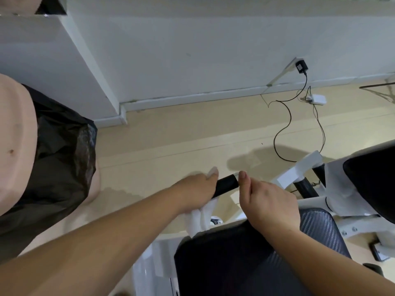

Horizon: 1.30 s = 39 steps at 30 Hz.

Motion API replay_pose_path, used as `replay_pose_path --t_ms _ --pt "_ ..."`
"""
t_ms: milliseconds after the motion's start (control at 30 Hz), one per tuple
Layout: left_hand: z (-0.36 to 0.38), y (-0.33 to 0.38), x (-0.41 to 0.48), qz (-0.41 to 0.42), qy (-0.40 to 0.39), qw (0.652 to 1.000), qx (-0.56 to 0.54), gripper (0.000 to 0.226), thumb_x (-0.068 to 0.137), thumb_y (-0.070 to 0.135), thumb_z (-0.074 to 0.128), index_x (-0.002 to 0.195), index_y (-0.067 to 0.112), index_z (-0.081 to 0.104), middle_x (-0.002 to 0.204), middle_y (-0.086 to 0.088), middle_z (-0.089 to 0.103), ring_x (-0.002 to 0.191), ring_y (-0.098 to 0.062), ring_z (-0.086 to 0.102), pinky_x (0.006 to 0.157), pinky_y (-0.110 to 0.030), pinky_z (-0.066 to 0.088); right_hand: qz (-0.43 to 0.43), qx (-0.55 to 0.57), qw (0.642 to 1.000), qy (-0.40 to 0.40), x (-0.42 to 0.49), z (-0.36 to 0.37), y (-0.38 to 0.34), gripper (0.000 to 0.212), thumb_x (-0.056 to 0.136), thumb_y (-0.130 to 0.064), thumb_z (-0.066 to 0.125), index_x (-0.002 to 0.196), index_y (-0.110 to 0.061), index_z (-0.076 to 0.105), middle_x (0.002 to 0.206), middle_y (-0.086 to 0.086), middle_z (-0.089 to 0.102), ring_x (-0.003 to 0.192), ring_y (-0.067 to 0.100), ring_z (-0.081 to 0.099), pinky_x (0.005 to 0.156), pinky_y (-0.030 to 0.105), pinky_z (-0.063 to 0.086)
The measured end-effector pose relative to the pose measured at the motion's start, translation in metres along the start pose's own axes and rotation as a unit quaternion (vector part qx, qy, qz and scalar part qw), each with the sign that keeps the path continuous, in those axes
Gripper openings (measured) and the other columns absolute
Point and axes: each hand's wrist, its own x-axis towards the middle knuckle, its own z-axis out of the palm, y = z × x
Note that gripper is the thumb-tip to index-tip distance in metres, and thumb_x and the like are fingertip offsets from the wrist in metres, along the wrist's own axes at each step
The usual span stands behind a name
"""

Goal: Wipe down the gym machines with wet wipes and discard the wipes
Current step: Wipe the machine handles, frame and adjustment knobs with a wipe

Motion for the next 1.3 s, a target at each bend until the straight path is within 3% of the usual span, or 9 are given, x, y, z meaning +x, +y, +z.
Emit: replay_pose_path --t_ms 100,200,333,500,733,933,1033,1200,1300 --pt "0.027 -0.021 -0.031 0.105 0.119 0.971 0.18 0.031 0.106 0.042 0.026 0.123 0.024 0.044 0.103 -0.001 0.055 0.097 -0.028 0.058 0.085 -0.039 0.048 0.005 -0.005 1.0 -0.008 0.0 0.001 0.0 0.071 0.104 -0.059 0.003 0.077 -0.024 0.059 0.068 -0.005 0.056 0.07 0.022 0.054 0.063 0.036 0.041" --pt "0.042 -0.028 -0.047 0.144 0.165 0.941 0.258 0.063 0.1 0.037 0.037 0.155 0.015 0.013 0.136 -0.003 0.04 0.119 -0.026 0.047 0.103 -0.037 0.04 0.003 -0.001 1.0 -0.008 0.001 0.001 0.0 0.072 0.104 -0.059 0.002 0.075 -0.024 0.058 0.067 -0.005 0.057 0.069 0.021 0.056 0.064 0.035 0.046" --pt "0.025 -0.018 -0.017 0.097 0.123 0.977 0.145 0.026 0.104 0.038 0.028 0.119 0.02 0.038 0.106 0.001 0.055 0.095 -0.029 0.056 0.086 -0.041 0.048 0.001 -0.003 1.0 -0.008 0.001 0.0 0.0 0.071 0.104 -0.059 0.003 0.077 -0.024 0.058 0.068 -0.004 0.056 0.068 0.022 0.054 0.062 0.035 0.042" --pt "-0.008 -0.002 0.018 -0.032 -0.07 0.995 -0.063 0.076 0.102 0.064 0.014 0.1 0.008 0.065 0.084 -0.014 0.065 0.067 -0.027 0.061 0.065 -0.031 0.052 0.001 -0.002 1.0 -0.007 0.0 0.002 0.0 0.072 0.103 -0.06 0.001 0.076 -0.025 0.059 0.069 -0.004 0.058 0.069 0.022 0.057 0.063 0.035 0.043" --pt "0.008 -0.017 -0.04 0.119 0.133 0.983 0.052 0.044 0.107 0.044 0.017 0.075 0.023 0.039 0.068 -0.001 0.058 0.068 -0.027 0.058 0.069 -0.036 0.051 0.006 -0.003 1.0 -0.005 0.0 -0.001 0.0 0.07 0.103 -0.059 0.001 0.071 -0.024 0.052 0.063 -0.005 0.052 0.058 0.015 0.046 0.056 0.034 0.035" --pt "-0.031 -0.003 -0.042 0.219 0.349 0.91 0.054 0.048 0.101 0.048 0.022 0.078 0.024 0.055 0.069 0.003 0.058 0.07 -0.028 0.058 0.066 -0.04 0.049 0.01 0.016 1.0 -0.009 0.0 -0.002 -0.001 0.067 0.104 -0.059 0.004 0.067 -0.023 0.047 0.064 -0.004 0.053 0.064 0.019 0.055 0.06 0.034 0.043" --pt "0.01 -0.008 -0.035 0.258 0.271 0.909 0.185 0.033 0.088 0.033 0.041 0.114 0.02 0.056 0.11 0.0 0.062 0.105 -0.028 0.059 0.089 -0.041 0.047 0.009 0.014 1.0 -0.008 -0.001 -0.001 0.0 0.066 0.103 -0.058 0.002 0.075 -0.024 0.052 0.067 -0.004 0.055 0.069 0.021 0.055 0.061 0.036 0.041" --pt "0.031 -0.027 -0.04 0.268 0.049 0.934 0.23 0.087 0.082 0.022 0.035 0.16 0.014 -0.001 0.168 -0.001 -0.015 0.154 -0.011 -0.017 0.126 -0.029 -0.002 0.008 0.021 1.0 -0.012 0.0 0.0 0.001 0.065 0.105 -0.057 0.003 0.077 -0.024 0.053 0.069 -0.003 0.057 0.07 0.023 0.057 0.064 0.037 0.045" --pt "0.007 -0.018 -0.041 0.263 0.047 0.961 0.068 0.041 0.092 0.013 0.041 0.129 0.018 0.056 0.133 0.008 0.055 0.124 -0.01 0.046 0.114 -0.03 0.034 0.008 0.033 0.999 -0.01 -0.001 -0.002 0.0 0.064 0.105 -0.056 0.004 0.074 -0.024 0.05 0.066 -0.004 0.055 0.067 0.021 0.057 0.063 0.036 0.044"
